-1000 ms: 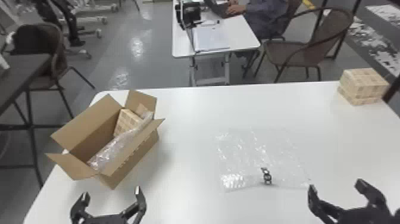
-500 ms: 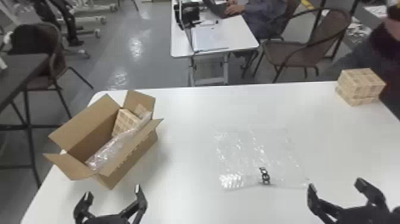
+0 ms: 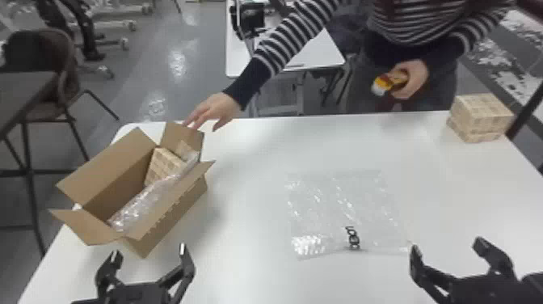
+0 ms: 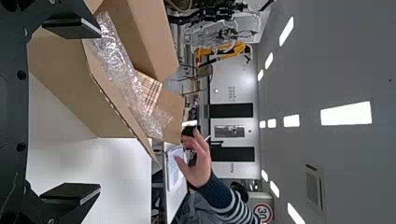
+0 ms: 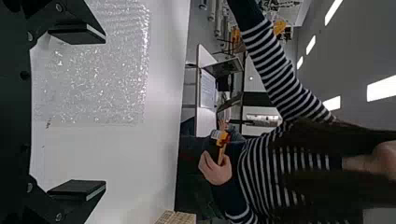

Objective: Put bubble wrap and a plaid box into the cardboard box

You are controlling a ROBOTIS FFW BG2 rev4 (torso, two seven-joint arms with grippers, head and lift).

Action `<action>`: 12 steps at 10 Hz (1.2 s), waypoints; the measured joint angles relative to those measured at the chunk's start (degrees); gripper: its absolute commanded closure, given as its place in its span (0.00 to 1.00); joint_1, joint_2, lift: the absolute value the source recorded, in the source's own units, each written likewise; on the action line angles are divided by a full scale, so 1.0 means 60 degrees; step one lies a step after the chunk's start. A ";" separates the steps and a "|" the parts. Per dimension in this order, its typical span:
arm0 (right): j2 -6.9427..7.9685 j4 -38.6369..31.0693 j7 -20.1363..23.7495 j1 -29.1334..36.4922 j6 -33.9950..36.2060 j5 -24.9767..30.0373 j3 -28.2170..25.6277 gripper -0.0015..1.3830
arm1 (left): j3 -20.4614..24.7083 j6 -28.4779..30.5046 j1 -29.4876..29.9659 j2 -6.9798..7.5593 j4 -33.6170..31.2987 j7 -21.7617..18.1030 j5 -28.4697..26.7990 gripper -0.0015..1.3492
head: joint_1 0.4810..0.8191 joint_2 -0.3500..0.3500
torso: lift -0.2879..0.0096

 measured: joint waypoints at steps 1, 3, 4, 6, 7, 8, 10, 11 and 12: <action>0.0000 0.0009 0.0000 -0.0011 0.0008 -0.0005 0.0000 0.14 | 0.0058 0.0042 -0.0054 -0.0020 -0.0001 -0.0251 0.0007 0.10 | 0.63 0.62 | 0.60; 0.0000 0.0015 0.0000 -0.0027 0.0009 -0.0024 0.0000 0.14 | 0.0233 0.0079 -0.0144 -0.0130 0.0006 -0.0652 0.0016 0.11 | 0.63 0.61 | 0.60; 0.0000 0.0015 0.0000 -0.0027 0.0009 -0.0034 0.0000 0.14 | 0.0287 0.0077 -0.0147 -0.0216 0.0011 -0.0725 -0.0015 0.11 | 0.63 0.61 | 0.60; 0.0000 0.0015 0.0000 -0.0027 0.0010 -0.0021 0.0000 0.14 | 0.0365 0.0035 -0.0136 -0.0399 0.0024 -0.0894 -0.0070 0.11 | 0.63 0.61 | 0.60; 0.0000 0.0015 0.0000 -0.0027 0.0010 -0.0025 0.0000 0.14 | 0.0401 0.0032 -0.0137 -0.0466 0.0031 -0.0990 -0.0073 0.11 | 0.63 0.61 | 0.60; 0.0000 0.0015 0.0000 -0.0027 0.0010 -0.0036 0.0000 0.14 | 0.0430 0.0053 -0.0144 -0.0508 0.0032 -0.1059 -0.0059 0.11 | 0.63 0.61 | 0.60; 0.0000 0.0015 0.0000 -0.0041 0.0010 -0.0033 0.0000 0.14 | 0.0470 0.0105 -0.0180 -0.0525 0.0031 -0.1128 -0.0049 0.11 | 0.63 0.61 | 0.60; 0.0000 0.0017 0.0000 -0.0057 0.0010 -0.0038 0.0000 0.14 | 0.0480 0.0108 -0.0202 -0.0546 0.0030 -0.1131 -0.0082 0.11 | 0.63 0.61 | 0.60; 0.0000 0.0026 0.0000 -0.0063 0.0010 -0.0041 0.0000 0.14 | 0.0503 0.0098 -0.0207 -0.0589 0.0029 -0.1153 -0.0117 0.11 | 0.63 0.61 | 0.60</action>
